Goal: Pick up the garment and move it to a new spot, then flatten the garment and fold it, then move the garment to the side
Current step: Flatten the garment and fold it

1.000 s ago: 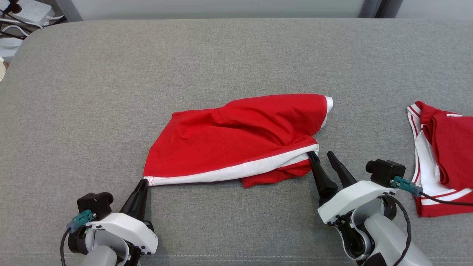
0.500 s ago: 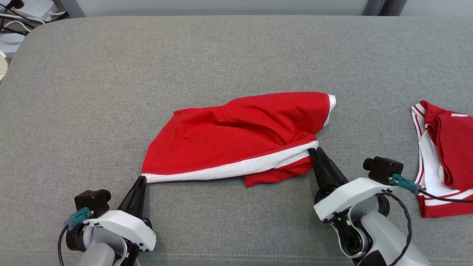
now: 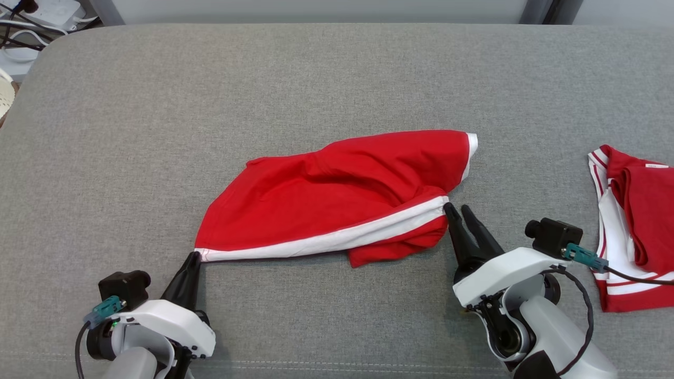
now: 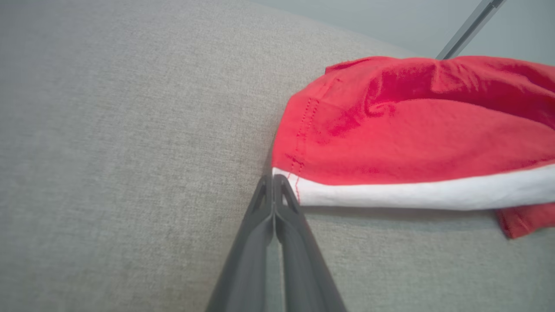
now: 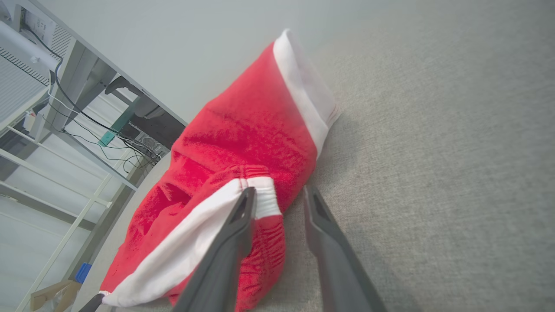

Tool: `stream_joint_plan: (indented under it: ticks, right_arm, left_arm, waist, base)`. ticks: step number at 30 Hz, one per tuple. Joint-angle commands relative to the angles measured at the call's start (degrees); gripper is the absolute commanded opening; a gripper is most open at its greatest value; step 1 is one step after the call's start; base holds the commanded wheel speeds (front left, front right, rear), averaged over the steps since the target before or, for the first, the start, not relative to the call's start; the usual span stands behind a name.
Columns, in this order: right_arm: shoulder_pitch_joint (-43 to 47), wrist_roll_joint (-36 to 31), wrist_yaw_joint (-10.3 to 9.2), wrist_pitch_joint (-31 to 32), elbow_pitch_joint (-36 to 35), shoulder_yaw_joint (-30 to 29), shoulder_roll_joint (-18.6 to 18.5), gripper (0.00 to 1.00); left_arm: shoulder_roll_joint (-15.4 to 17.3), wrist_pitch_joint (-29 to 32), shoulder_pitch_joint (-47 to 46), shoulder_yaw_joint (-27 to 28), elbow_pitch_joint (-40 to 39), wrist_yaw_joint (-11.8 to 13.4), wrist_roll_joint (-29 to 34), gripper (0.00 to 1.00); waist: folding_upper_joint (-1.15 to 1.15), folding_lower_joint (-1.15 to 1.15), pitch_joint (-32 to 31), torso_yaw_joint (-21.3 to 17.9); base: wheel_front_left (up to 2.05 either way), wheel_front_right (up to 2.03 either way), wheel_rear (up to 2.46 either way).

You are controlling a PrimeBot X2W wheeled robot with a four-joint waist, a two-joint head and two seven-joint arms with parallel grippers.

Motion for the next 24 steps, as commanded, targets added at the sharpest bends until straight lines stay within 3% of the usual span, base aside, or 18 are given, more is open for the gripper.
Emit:
stream_joint_plan:
  ticks: [1,22,23,24]
  right_arm:
    - [-0.42,-0.05,0.00,-0.67,-0.92,0.44,0.58,1.00]
    - [-2.46,2.21,0.00,-0.67,-2.37,5.20,0.14,1.00]
    - [-2.61,2.60,0.00,-0.67,-2.11,5.86,0.01,0.99]
    - [-2.84,2.91,0.00,-0.67,-1.97,6.38,-0.17,0.92]
  left_arm:
    - [1.93,-0.35,-2.16,2.61,-0.51,-0.41,0.20,0.00]
    - [1.18,-0.35,-2.44,2.71,0.34,-0.41,1.20,0.00]
    - [1.16,-0.35,-2.46,2.61,0.34,-0.41,1.20,0.00]
    - [1.12,-0.35,-2.48,2.53,0.35,-0.41,1.19,0.00]
  waist:
    - [0.00,0.00,0.07,0.17]
    - [0.00,0.00,0.25,2.02]
    - [0.00,0.00,0.22,2.12]
    - [0.00,0.00,0.22,2.23]
  base:
    - [0.00,0.00,0.00]
    - [0.00,0.00,0.00]
    - [0.00,0.00,0.00]
    - [0.00,0.00,0.00]
